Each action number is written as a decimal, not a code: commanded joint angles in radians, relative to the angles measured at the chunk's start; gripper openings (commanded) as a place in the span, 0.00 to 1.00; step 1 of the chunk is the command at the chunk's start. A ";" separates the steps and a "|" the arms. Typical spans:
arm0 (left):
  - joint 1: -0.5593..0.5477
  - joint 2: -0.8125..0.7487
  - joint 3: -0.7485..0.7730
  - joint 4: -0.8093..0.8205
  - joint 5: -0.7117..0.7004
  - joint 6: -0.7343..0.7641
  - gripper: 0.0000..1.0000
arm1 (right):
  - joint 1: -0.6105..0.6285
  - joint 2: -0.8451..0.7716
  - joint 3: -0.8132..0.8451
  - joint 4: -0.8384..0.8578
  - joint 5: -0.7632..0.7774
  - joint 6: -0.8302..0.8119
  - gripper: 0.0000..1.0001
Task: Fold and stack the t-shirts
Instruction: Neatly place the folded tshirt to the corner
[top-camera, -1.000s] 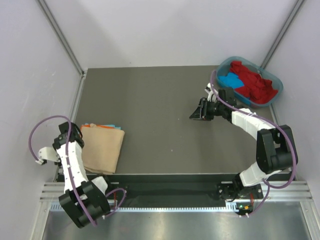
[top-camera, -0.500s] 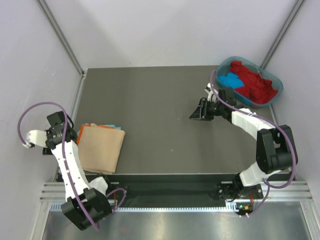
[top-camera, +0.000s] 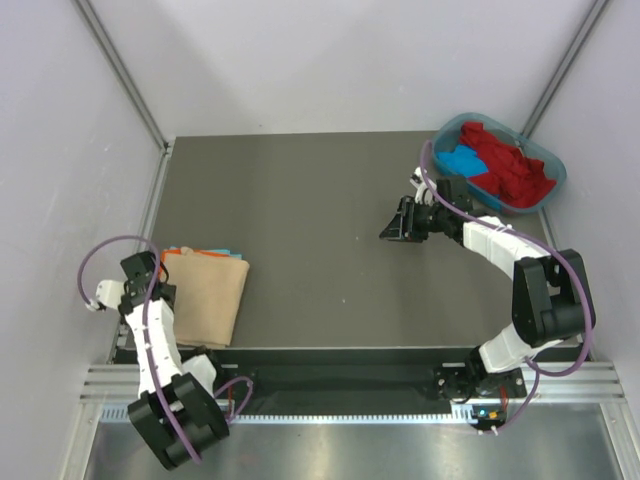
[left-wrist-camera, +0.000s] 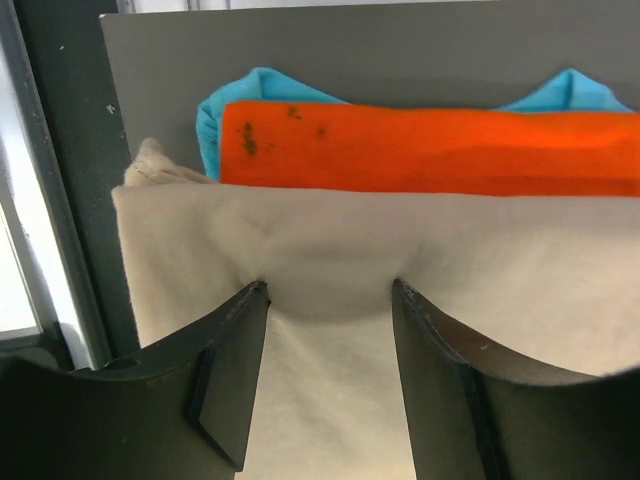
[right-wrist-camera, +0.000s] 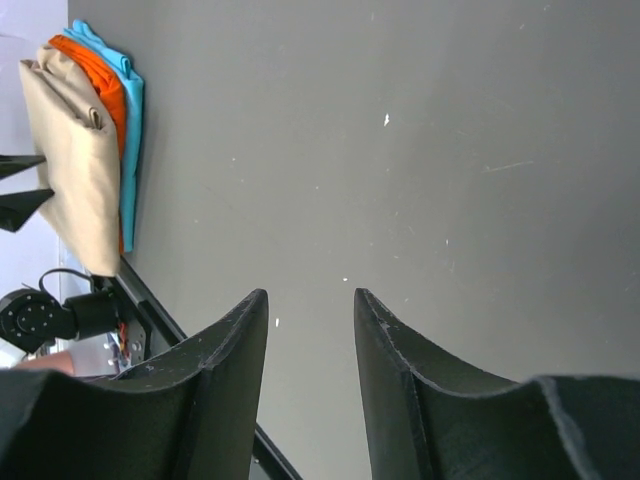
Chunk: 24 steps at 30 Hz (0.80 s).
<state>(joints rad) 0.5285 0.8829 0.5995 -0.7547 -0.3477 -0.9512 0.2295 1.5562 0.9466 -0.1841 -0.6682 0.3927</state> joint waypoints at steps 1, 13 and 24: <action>0.005 -0.021 -0.050 0.127 -0.074 -0.043 0.58 | 0.011 -0.015 0.017 0.023 0.001 -0.023 0.41; 0.004 0.200 0.105 -0.052 -0.312 -0.193 0.60 | 0.016 -0.027 0.026 -0.015 0.050 -0.046 0.43; -0.036 0.059 0.206 0.274 0.390 0.347 0.52 | 0.042 -0.073 0.018 -0.044 0.105 -0.032 0.55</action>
<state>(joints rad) 0.5079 1.0126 0.7670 -0.6022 -0.1970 -0.7410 0.2653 1.5486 0.9489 -0.2317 -0.5884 0.3626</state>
